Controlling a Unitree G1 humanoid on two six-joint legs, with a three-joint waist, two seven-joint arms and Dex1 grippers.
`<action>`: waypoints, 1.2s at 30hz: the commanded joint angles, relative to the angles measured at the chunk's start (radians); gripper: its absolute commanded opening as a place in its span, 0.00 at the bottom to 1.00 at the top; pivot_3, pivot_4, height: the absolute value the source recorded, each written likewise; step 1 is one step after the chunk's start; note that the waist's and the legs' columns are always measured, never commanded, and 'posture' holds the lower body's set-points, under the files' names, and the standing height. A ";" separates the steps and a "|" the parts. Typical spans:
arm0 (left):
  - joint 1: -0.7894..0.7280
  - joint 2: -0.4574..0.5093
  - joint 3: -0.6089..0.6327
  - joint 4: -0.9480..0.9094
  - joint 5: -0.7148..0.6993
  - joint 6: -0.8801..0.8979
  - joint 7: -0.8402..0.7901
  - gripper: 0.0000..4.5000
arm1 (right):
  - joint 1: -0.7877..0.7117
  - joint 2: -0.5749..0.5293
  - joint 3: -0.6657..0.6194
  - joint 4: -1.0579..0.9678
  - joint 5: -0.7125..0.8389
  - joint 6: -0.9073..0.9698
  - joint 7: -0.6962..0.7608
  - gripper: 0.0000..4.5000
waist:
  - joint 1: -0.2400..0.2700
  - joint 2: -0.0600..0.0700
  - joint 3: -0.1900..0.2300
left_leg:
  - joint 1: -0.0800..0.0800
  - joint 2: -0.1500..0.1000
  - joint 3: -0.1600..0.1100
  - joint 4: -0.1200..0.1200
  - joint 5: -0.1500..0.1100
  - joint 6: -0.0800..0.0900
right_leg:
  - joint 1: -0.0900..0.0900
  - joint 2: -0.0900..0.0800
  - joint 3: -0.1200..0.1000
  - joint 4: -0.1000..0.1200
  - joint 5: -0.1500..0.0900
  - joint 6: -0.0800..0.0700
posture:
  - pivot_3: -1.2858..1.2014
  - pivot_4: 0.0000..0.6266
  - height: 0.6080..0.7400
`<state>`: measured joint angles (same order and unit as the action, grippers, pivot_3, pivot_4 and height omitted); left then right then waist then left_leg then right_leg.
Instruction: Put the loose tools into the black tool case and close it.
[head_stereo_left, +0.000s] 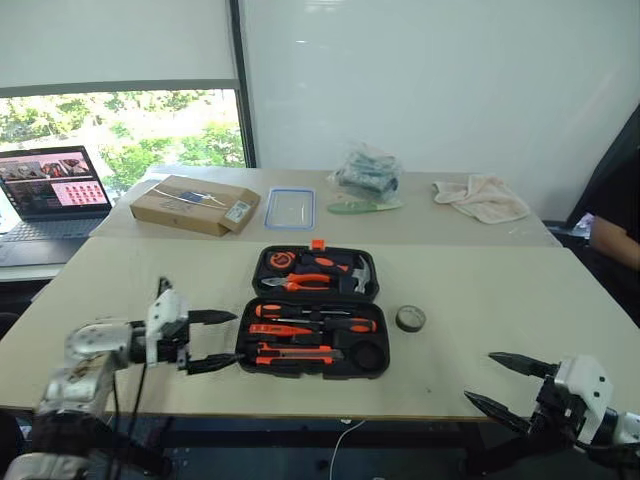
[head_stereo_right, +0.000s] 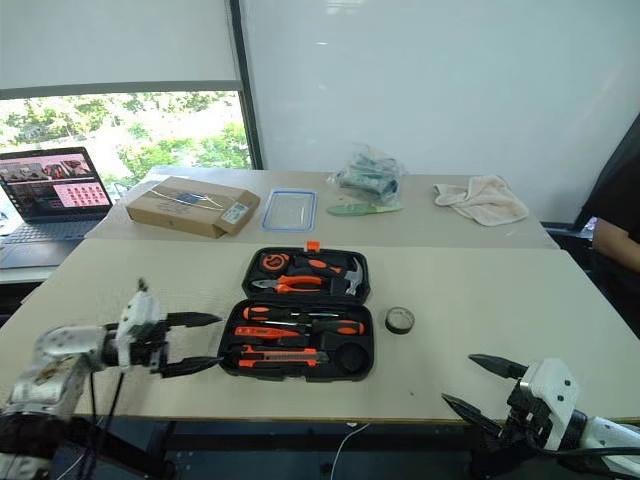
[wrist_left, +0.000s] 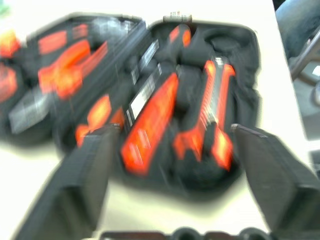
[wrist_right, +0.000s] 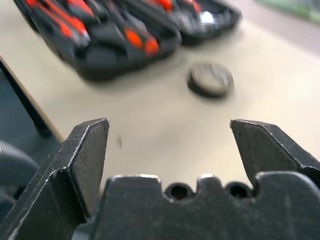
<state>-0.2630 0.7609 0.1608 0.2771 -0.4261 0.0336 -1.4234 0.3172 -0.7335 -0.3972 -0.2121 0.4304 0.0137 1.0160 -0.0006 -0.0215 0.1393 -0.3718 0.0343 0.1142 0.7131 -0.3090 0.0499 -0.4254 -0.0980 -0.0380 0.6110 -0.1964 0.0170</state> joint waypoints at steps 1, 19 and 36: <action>0.002 0.018 0.055 -0.039 -0.054 0.014 -0.002 0.99 | -0.107 -0.064 0.031 -0.043 -0.027 0.091 -0.049 1.00 | 0.001 0.000 0.000 | 0.000 0.000 0.000 0.000 0.000 0.000 | 0.000 0.000 0.000 0.000 -0.001 -0.002 | 0.52 0.24 1.00; -0.008 -0.049 0.000 -0.171 -0.075 0.056 0.052 1.00 | -0.921 -0.097 0.688 0.418 -0.422 0.292 0.143 0.77 | 0.005 0.000 0.000 | -0.020 -0.002 0.001 0.000 0.006 -0.009 | -0.016 0.004 -0.003 0.000 0.003 0.000 | 0.52 0.24 1.00; 0.014 -0.040 -0.065 -0.217 -0.066 0.024 -0.036 1.00 | -0.976 -0.070 0.626 0.070 -0.076 0.458 0.427 0.02 | -0.009 0.000 0.001 | -0.017 0.000 0.000 0.001 0.005 -0.009 | -0.015 0.004 -0.002 0.001 0.003 0.000 | 0.52 0.24 1.00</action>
<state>-0.2603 0.7113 0.0921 0.0712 -0.4942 0.0803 -1.4473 -0.6496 -0.8048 0.2276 -0.0514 0.2955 0.3961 1.4253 -0.0098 -0.0211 0.1402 -0.3886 0.0348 0.1136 0.7144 -0.3036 0.0407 -0.4405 -0.0937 -0.0403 0.6119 -0.1935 0.0167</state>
